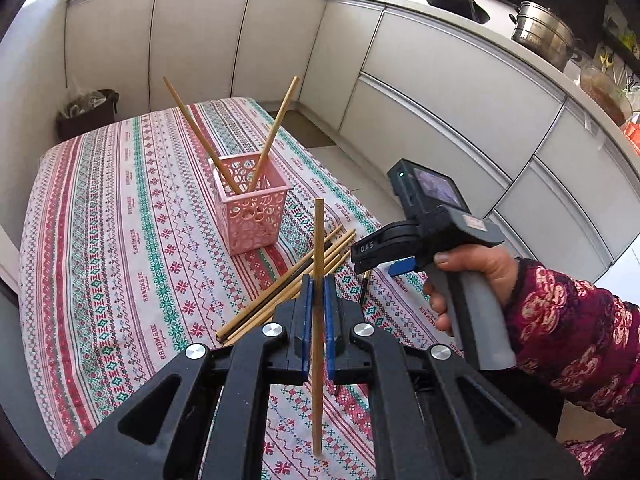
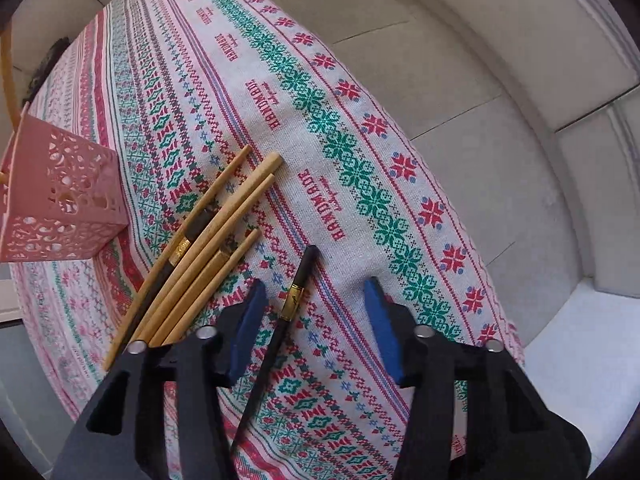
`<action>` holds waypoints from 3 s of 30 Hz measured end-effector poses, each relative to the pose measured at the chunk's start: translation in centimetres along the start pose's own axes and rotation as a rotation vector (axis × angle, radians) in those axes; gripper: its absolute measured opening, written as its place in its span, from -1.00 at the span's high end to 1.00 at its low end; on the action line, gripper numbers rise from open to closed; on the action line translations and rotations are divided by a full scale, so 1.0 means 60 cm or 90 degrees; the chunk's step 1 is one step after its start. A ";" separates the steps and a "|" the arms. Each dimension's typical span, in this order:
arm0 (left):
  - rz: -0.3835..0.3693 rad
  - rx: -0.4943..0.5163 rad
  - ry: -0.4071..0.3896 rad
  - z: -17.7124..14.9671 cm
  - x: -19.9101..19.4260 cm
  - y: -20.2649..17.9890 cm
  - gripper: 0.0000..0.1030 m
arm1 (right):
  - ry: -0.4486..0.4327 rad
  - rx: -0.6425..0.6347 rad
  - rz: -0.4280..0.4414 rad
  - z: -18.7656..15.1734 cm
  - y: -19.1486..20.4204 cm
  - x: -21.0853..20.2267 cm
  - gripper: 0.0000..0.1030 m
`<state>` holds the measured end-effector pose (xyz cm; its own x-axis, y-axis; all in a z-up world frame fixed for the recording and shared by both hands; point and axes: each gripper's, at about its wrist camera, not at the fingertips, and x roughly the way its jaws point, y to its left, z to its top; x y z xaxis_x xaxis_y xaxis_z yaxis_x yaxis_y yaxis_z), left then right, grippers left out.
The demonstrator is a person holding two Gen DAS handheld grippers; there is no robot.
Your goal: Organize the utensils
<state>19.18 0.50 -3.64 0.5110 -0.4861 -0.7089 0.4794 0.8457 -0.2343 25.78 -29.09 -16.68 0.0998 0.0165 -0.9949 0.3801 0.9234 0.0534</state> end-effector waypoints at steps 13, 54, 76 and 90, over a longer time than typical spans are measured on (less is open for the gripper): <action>0.006 -0.033 -0.084 0.017 -0.096 0.003 0.92 | -0.246 -0.093 0.178 -0.134 -0.019 -0.104 0.86; 0.193 -0.105 -0.346 0.217 -0.130 -0.016 0.92 | -0.699 -0.144 0.415 -0.041 0.020 -0.412 0.86; 0.236 -0.151 -0.343 0.189 -0.137 0.028 0.14 | -0.612 -0.224 0.380 -0.012 0.108 -0.313 0.83; 0.251 -0.149 -0.314 0.178 -0.128 0.030 -0.27 | -0.628 -0.181 0.360 -0.030 0.068 -0.333 -0.20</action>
<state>23.77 3.40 8.49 0.9092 -0.1277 -0.3964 0.0513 0.9789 -0.1976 23.71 -24.95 3.24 0.9060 0.2634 -0.3313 -0.1542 0.9344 0.3213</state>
